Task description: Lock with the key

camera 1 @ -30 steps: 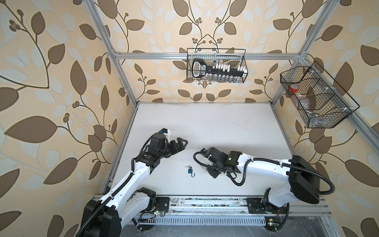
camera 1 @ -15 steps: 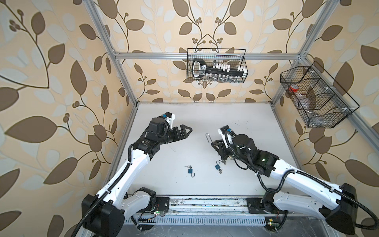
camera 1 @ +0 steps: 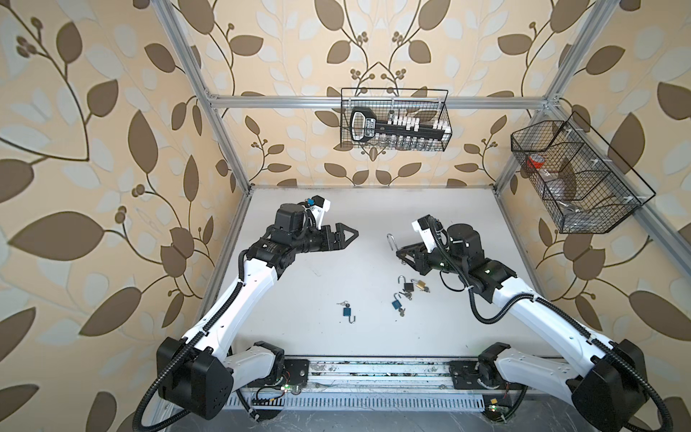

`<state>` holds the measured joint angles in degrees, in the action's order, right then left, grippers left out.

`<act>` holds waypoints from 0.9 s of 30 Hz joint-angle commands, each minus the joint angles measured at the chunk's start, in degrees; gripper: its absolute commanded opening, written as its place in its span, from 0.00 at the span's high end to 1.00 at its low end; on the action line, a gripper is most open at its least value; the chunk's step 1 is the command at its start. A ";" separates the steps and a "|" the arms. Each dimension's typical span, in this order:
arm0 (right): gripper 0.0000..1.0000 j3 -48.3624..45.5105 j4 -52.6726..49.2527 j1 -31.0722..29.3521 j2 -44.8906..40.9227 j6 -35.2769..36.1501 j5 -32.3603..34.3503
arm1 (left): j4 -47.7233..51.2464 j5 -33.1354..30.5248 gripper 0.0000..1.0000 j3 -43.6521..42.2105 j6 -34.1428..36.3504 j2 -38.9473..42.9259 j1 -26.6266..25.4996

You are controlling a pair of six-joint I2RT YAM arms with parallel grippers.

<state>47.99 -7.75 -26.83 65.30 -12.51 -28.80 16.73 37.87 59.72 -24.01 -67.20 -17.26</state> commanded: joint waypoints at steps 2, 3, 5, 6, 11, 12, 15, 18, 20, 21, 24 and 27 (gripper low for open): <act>1.00 4.74 2.58 0.75 2.59 3.34 -15.30 | -9.21 11.42 0.04 2.80 4.06 1.57 -1.66; 1.00 5.39 2.39 0.97 3.33 3.45 -16.95 | -9.60 12.76 0.06 3.22 4.85 1.32 -2.32; 1.00 6.65 2.23 1.14 4.80 3.46 -20.91 | -9.29 14.60 0.08 4.39 6.52 0.48 -3.61; 1.00 7.29 2.05 1.09 5.50 3.39 -22.46 | -9.03 15.21 0.09 4.84 7.13 0.03 -4.25; 1.00 10.10 -0.12 1.10 7.79 3.99 -27.93 | -6.68 17.56 0.18 7.43 10.20 -2.44 -7.20; 1.00 10.11 -0.14 1.08 7.76 4.01 -28.13 | -6.35 17.61 0.19 7.68 10.40 -2.78 -7.50; 1.00 10.44 -0.34 1.08 7.39 3.81 -28.70 | -6.10 18.48 0.23 8.11 10.74 -3.67 -8.12; 1.00 10.70 -0.58 1.11 7.21 3.65 -28.61 | -5.58 19.17 0.27 8.39 11.11 -4.07 -8.67; 1.00 10.69 -0.78 1.14 7.19 3.64 -28.35 | -5.48 19.31 0.31 8.41 11.13 -4.16 -8.84; 1.00 10.64 -1.00 1.10 7.13 3.64 -27.91 | -5.44 19.55 0.34 8.48 11.22 -4.16 -8.85; 1.00 10.73 -1.48 1.32 7.25 3.56 -27.01 | -5.14 19.98 0.43 8.72 11.40 -4.24 -8.94; 1.00 10.64 -1.47 1.49 6.95 3.38 -27.01 | -4.50 20.07 0.53 8.94 11.74 -4.35 -9.02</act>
<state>56.38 -8.62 -25.69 72.84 -9.98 -54.85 12.45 55.61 66.08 -13.43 -71.85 -25.58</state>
